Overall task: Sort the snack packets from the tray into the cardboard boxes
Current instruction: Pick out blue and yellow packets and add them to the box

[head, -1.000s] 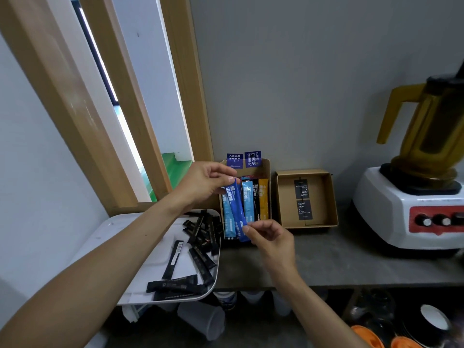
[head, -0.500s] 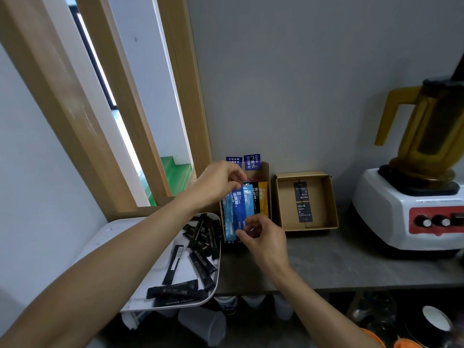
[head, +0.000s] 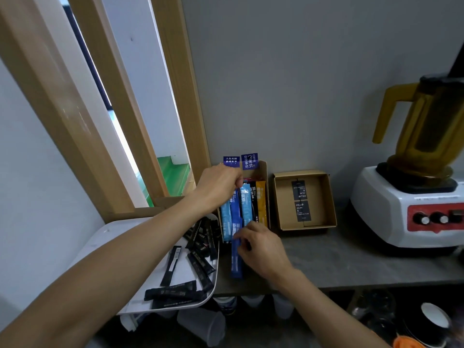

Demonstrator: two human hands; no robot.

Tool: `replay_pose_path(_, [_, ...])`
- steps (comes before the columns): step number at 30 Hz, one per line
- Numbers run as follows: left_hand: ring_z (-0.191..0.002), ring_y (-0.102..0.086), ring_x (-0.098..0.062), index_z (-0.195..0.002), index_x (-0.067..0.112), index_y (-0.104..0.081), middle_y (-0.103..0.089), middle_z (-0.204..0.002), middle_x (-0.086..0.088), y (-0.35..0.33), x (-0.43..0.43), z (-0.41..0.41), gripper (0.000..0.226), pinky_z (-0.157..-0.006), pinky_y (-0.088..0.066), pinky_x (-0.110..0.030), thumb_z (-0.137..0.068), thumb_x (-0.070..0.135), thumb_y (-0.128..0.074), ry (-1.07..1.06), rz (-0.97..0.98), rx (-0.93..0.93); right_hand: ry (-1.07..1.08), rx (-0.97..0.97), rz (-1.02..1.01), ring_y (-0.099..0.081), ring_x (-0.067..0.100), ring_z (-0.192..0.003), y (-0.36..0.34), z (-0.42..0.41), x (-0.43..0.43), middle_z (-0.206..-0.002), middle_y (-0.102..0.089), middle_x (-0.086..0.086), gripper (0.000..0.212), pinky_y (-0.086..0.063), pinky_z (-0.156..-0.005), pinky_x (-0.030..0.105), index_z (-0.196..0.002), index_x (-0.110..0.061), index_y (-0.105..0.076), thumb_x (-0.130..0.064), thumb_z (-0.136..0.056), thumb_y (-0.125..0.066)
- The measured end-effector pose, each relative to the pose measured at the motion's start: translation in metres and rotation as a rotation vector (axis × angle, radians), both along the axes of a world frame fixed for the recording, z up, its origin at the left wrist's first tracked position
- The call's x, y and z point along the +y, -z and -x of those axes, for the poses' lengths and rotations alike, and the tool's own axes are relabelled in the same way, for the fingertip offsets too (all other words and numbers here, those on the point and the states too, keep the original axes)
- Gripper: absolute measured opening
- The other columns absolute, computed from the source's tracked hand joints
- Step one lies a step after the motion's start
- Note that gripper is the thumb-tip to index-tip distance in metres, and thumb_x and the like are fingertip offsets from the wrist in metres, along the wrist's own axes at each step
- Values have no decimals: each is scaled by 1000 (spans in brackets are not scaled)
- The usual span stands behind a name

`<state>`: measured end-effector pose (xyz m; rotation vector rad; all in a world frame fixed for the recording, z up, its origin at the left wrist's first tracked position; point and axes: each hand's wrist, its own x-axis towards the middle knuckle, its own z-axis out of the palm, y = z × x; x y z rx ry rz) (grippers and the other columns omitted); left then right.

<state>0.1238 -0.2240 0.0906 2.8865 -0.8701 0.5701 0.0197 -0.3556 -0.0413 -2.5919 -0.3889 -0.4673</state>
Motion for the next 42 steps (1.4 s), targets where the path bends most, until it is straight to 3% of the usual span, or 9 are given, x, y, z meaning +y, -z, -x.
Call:
replay_pose_path(5, [-94,-60,-11,-99,26,-67,-69,-102,10,6,4,8,10,-69,-38,-26,-97,18,-64,61,83,-13,16,9,95,-57,14,-118,-3,-14,5,-123,-62,-4,25,-54,-94,32,-121,-28,-70,-35,-98,-64])
replay_pose_path(9, [-89,-64,-9,-101,28,-68,-71,-97,12,2,15,12,11,-72,-49,-29,-91,27,-72,61,38,157,79,-29,56,-62,10,-101,2,-11,7,-109,-67,-8,29,-54,-84,29,-107,-29,-75,-53,-92,-66])
replay_pose_path(14, [-65,-58,6,-91,31,-69,-72,-88,14,8,24,15,13,-77,-57,-34,-86,34,-80,69,-73,324,235,-18,14,-63,9,-92,5,-5,13,-101,-72,-8,29,-53,-81,30,-101,-30,-66,-50,-83,-78])
replay_pose_path(18, [-63,-63,3,-109,27,-70,-74,-102,11,14,27,19,23,-76,-58,-31,-90,40,-75,92,-47,462,262,122,-496,-67,2,-84,2,-1,17,-91,-70,-10,22,-61,-77,30,-92,-29,-64,-29,-83,-84])
replay_pose_path(21, [-67,-73,-7,-111,21,-71,-74,-98,8,11,30,22,20,-70,-52,-20,-99,36,-65,150,144,706,235,173,-899,-72,6,-80,-4,0,14,-85,-73,-3,23,-63,-77,34,-88,-23,-67,-17,-79,-87])
replay_pose_path(26, [-76,-74,-8,-104,18,-74,-77,-82,2,2,26,17,13,-70,-48,-11,-95,28,-71,231,296,715,213,86,-1088,-74,13,-83,-15,-1,-1,-88,-75,2,20,-63,-79,35,-89,-18,-68,-12,-81,-85])
replay_pose_path(30, [-75,-73,-3,-105,18,-74,-76,-83,5,-2,9,5,12,-63,-48,-10,-95,23,-71,192,451,592,240,65,-888,-72,7,-85,-17,-6,-19,-90,-72,-5,19,-63,-75,31,-91,-25,-68,-15,-84,-82])
replay_pose_path(35, [-67,-70,2,-104,15,-76,-75,-76,7,-1,-15,-11,13,-60,-46,-5,-94,22,-74,171,381,519,162,-66,-460,-64,-5,-88,-9,-2,-31,-100,-65,-19,24,-54,-76,10,-100,-31,-69,-13,-88,-79])
replay_pose_path(42, [-86,-63,0,-106,22,-76,-73,-100,10,9,-19,-23,17,-76,-52,-24,-91,30,-75,130,195,304,28,-42,124,-59,14,-123,-11,3,-19,-135,-61,0,31,-54,-97,31,-131,-23,-62,-28,-100,-60])
